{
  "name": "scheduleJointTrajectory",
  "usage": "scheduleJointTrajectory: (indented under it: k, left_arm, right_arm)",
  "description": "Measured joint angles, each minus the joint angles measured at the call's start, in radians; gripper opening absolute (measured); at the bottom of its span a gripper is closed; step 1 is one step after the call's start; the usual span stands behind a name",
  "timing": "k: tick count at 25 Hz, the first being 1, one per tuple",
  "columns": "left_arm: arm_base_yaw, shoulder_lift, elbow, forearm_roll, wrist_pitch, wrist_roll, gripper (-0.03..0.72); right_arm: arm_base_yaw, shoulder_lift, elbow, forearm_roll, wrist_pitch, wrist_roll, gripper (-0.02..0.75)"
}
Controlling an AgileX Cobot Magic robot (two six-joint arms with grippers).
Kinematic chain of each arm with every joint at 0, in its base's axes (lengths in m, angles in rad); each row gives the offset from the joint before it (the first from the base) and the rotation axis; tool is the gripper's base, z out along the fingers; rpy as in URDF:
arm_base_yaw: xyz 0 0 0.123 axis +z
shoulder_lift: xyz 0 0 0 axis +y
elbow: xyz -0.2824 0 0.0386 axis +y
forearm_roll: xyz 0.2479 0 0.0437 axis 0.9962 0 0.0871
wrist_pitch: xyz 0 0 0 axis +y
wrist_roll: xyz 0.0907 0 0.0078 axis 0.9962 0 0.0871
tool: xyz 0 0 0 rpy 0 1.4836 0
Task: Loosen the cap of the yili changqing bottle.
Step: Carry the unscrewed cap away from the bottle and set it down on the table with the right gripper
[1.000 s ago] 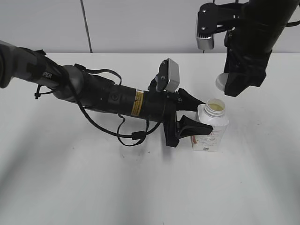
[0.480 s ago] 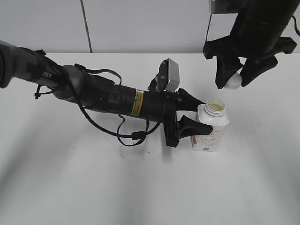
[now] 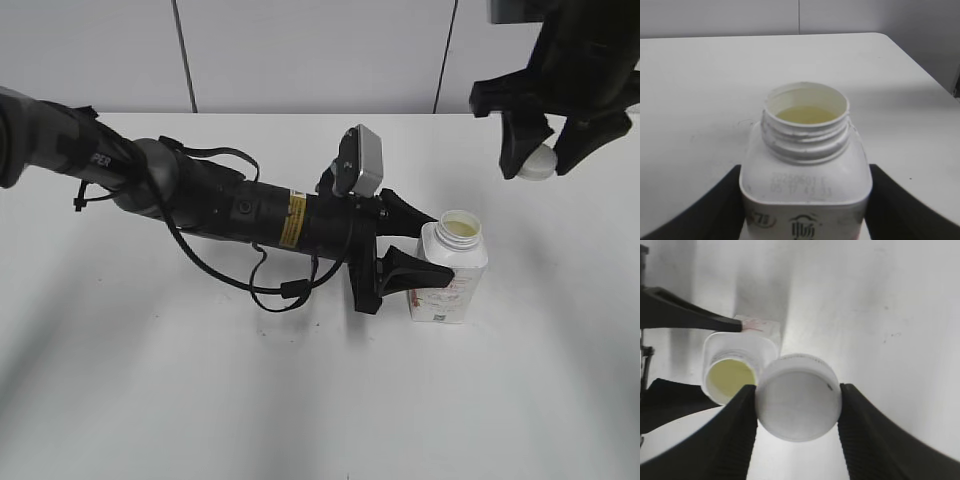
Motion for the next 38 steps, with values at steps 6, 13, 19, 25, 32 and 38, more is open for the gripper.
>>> scheduleJointTrajectory:
  k: [6,13,19,25,32,38]
  left_arm:
    - [0.0,0.0,0.0,0.0,0.0,0.0,0.428]
    - [0.0,0.0,0.0,0.0,0.0,0.0,0.428]
    - [0.0,0.0,0.0,0.0,-0.001,0.0,0.428]
    - [0.0,0.0,0.0,0.0,-0.001,0.0,0.428]
    - [0.0,0.0,0.0,0.0,-0.002,0.0,0.427]
    - [0.0,0.0,0.0,0.0,-0.002,0.0,0.427]
  right_arm:
    - [-0.141,0.0,0.0,-0.006,0.0,-0.057,0.395]
    - [-0.229,0.002,0.023,-0.016,-0.001,-0.08,0.395]
    - [-0.23,0.032,0.126,-0.015,-0.119,-0.081,0.395]
    - [-0.23,0.078,0.219,-0.006,-0.274,-0.082,0.395]
    - [-0.23,0.203,0.222,-0.006,-0.373,-0.083,0.395]
    - [-0.23,0.271,0.225,-0.006,-0.438,-0.084,0.395]
